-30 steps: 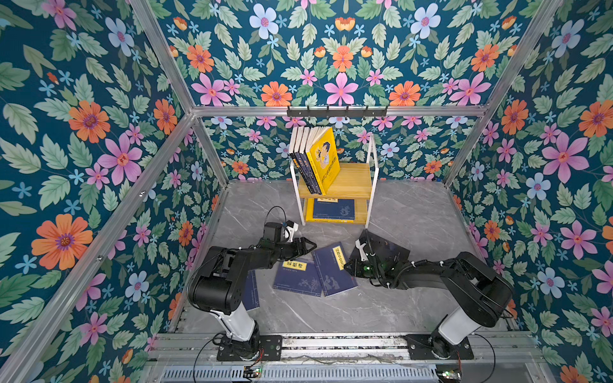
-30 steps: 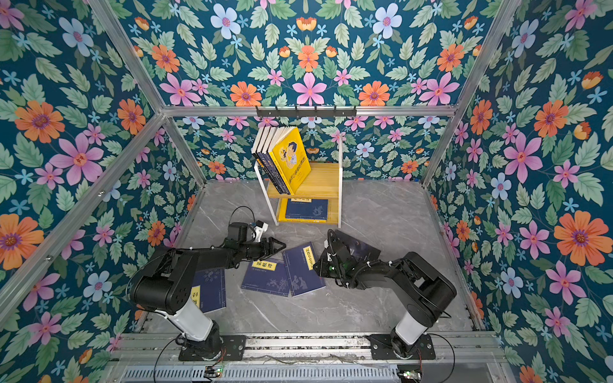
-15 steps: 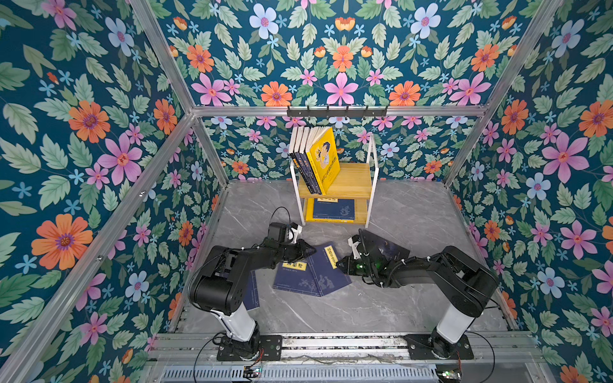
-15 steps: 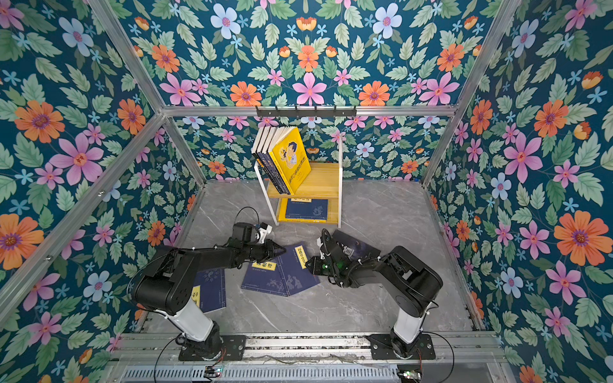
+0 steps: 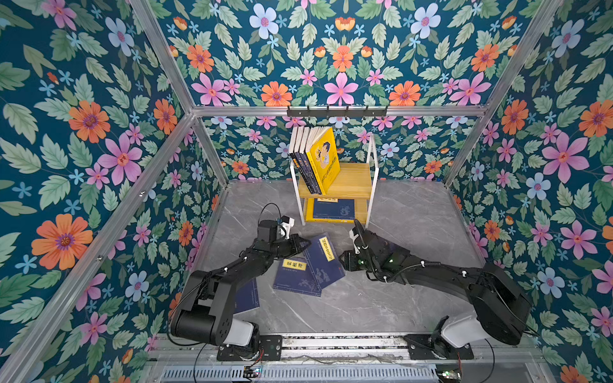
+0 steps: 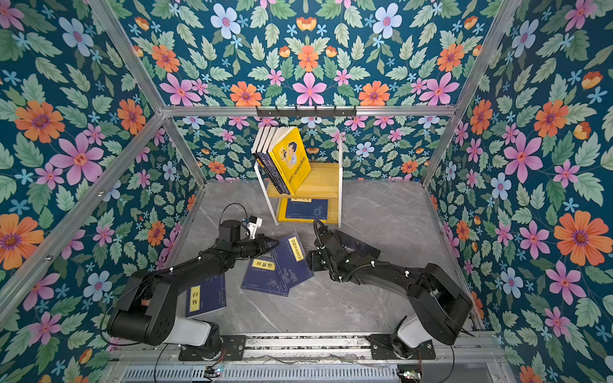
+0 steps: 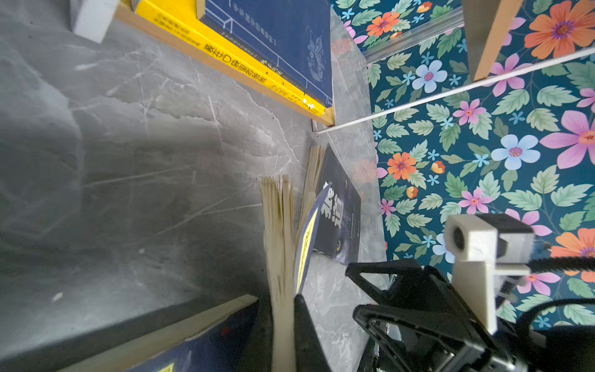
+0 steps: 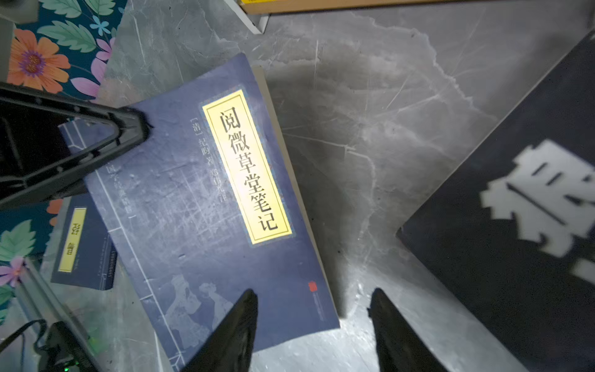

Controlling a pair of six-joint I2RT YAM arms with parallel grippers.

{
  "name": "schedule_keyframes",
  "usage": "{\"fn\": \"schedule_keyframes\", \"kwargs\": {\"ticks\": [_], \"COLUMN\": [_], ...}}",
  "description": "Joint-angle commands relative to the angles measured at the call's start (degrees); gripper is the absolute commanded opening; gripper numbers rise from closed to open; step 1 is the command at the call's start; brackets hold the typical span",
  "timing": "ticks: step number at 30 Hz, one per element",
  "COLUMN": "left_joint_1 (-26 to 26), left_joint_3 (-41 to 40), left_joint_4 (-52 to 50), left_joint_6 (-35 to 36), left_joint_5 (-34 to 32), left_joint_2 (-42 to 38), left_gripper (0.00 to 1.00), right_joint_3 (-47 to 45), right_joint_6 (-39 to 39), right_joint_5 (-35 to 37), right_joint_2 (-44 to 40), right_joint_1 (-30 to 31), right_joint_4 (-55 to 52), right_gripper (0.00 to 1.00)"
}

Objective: Stacking books/files
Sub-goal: Pick up the book at the center of the table, then place the book on the bookshelf.

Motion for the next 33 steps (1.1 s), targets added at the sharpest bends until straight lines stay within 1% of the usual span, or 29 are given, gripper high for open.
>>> {"fn": "schedule_keyframes", "kwargs": {"ticks": [1,6,9,11,17,20,23,29,31,33], "left_joint_1": [1.7,4.7,7.5,8.9,13.0,14.2,16.1,17.7,18.2,18.3], "left_joint_3": [-0.8,-2.6,-3.1,-3.4,-4.9,-5.4,-5.0,-3.6,-2.6,-2.1], "left_joint_4": [1.7,2.4,1.7,1.2,1.6,1.2,0.3,-2.5,-4.4,-5.7], "left_joint_6": [-2.3,-4.5,-6.0,-6.2,-10.3,-10.9,-12.1,-12.7,-12.7,-12.5], "left_joint_5": [-0.7,-1.5,-1.6,-1.9,-1.7,-2.0,-1.8,-1.9,-2.0,-2.7], "left_joint_2": [-2.7,-5.7,-7.4,-8.7,-11.0,-12.3,-13.2,-14.0,-13.9,-13.9], "left_gripper": [0.0,0.0,0.0,0.0,0.0,0.0,0.0,0.0,0.0,0.0], "right_joint_3": [4.1,12.3,18.2,20.8,30.5,33.2,36.3,38.1,39.1,38.3], "right_joint_6": [-6.2,-14.0,-17.5,-20.5,-24.8,-27.0,-27.1,-28.7,-28.5,-28.7], "right_joint_5": [9.4,20.0,23.3,24.3,23.8,22.1,20.8,17.3,17.0,16.0], "right_joint_2": [-1.1,1.6,4.6,6.3,14.0,16.8,19.2,22.4,23.2,23.3], "right_joint_1": [2.6,9.1,12.3,14.0,16.7,17.4,17.6,18.5,18.8,19.0], "right_joint_4": [-11.4,-17.6,-21.0,-21.1,-24.9,-24.5,-26.0,-24.6,-25.5,-23.6], "right_gripper": [0.6,0.7,0.71,0.71,0.71,0.72,0.72,0.72,0.73,0.75]}}
